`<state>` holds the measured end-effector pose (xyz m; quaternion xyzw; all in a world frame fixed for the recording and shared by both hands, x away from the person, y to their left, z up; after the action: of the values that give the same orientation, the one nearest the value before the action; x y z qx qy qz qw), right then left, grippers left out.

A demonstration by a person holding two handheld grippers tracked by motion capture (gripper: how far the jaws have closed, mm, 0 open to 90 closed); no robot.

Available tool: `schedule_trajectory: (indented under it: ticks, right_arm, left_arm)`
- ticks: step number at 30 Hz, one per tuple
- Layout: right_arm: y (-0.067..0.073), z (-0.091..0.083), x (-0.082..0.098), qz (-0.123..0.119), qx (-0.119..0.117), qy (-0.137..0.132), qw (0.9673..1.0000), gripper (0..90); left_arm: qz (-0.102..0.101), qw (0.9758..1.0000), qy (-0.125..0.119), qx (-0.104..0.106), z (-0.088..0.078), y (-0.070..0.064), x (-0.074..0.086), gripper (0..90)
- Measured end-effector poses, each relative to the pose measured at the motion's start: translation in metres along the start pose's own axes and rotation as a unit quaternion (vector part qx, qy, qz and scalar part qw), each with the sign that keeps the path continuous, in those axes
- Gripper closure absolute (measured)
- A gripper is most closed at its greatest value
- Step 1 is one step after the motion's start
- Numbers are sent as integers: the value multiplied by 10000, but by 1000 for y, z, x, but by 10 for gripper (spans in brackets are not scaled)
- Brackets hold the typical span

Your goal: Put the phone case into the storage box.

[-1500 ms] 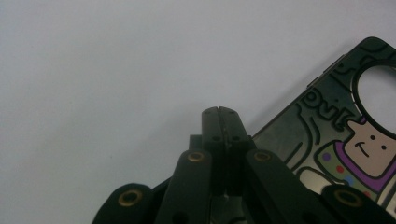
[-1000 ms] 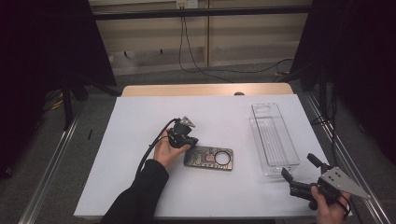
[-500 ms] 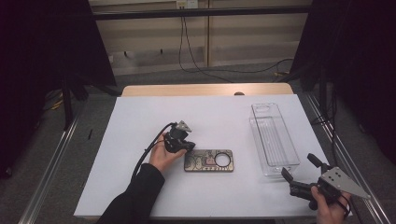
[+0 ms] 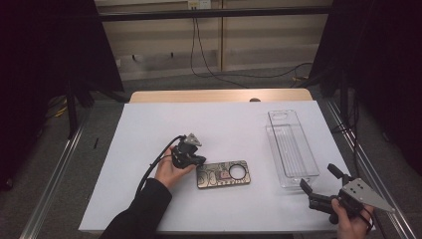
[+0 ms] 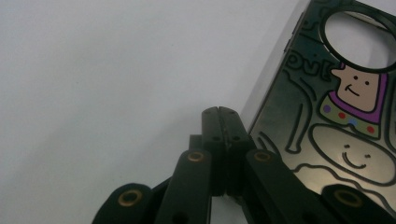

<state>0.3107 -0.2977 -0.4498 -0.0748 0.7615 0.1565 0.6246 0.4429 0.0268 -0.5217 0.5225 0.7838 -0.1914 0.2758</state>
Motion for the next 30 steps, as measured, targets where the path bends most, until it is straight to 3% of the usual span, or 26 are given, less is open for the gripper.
schedule_trajectory:
  ticks: [22, 24, 30]
  right_arm:
    - [0, 0, 0, 1, -4, -1, 10000, 0]
    - [0, 0, 0, -2, -4, -6, 10000, 0]
    - [0, 0, 0, 3, -4, -3, 10000, 0]
  left_arm:
    - [14, 9998, -138, 104, -11, -21, 13, 900]
    - [88, 9998, -107, 128, -12, -23, 15, 900]
    - [6, 9998, -159, 110, -14, -28, 16, 900]
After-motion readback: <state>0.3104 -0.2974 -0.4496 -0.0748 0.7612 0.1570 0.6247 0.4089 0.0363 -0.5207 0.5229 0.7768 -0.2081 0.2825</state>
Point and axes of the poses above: each handheld gripper's, and its own axes: z roughly forward along the jaws, x roughly out of its underside, y roughly to its left, the point moved 10 cm from there along z, roughly forward along the jaws, and after that the axes turned 8 degrees about z, right-handed, at the moved point
